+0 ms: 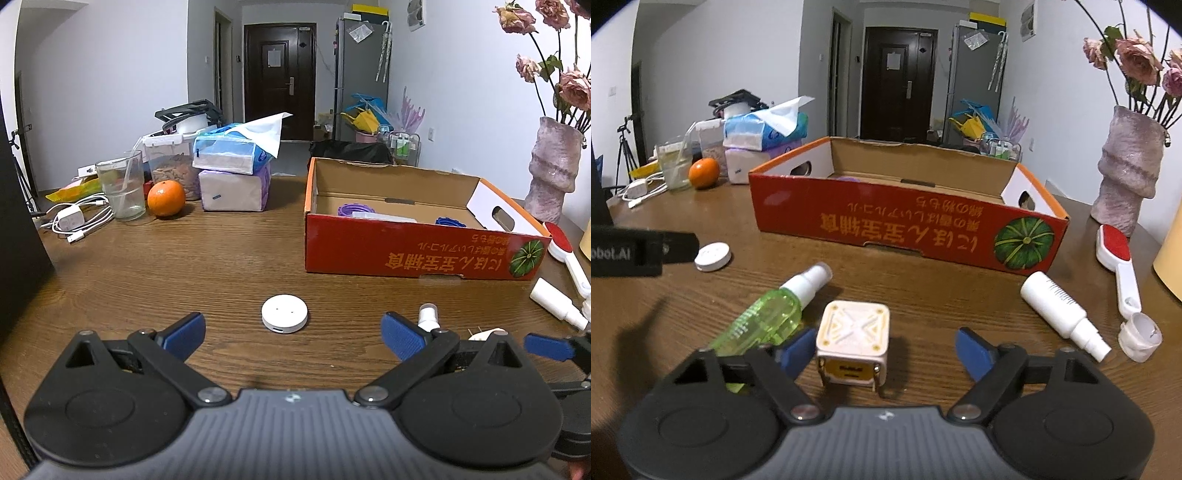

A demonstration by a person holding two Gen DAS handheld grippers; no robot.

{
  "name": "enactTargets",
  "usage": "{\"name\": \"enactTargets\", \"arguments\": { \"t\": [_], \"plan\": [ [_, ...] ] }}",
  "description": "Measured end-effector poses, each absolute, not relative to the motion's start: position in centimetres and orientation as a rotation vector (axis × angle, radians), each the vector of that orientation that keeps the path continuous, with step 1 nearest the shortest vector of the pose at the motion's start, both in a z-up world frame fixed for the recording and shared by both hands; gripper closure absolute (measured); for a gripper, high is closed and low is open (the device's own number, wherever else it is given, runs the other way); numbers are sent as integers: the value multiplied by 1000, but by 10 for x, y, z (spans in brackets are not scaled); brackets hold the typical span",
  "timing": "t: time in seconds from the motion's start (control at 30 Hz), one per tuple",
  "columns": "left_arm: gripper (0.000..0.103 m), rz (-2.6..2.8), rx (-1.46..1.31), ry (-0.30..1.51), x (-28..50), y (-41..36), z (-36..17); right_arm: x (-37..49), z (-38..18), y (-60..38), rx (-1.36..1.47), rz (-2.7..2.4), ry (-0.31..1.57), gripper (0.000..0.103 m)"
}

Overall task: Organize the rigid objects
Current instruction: 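Grasp the green spray bottle with the left tool while the right tool grasps the white-orange cube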

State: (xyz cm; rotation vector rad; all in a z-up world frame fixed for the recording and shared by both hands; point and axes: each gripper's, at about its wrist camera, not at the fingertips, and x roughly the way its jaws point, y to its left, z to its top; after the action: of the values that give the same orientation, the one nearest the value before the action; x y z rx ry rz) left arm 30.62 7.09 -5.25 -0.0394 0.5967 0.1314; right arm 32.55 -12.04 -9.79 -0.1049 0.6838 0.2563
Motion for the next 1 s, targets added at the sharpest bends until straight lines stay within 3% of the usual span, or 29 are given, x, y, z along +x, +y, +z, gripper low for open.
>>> {"name": "enactTargets", "arguments": {
  "t": [0.17, 0.4, 1.0],
  "plan": [
    [0, 126, -35, 600, 306, 69, -53, 328, -102, -120, -79, 280, 699, 41],
    [0, 122, -31, 604, 307, 65, -56, 327, -105, -117, -78, 322, 706, 65],
    [0, 68, -38, 638, 306, 46, -64, 322, -90, -134, -28, 282, 630, 65]
  ]
}}
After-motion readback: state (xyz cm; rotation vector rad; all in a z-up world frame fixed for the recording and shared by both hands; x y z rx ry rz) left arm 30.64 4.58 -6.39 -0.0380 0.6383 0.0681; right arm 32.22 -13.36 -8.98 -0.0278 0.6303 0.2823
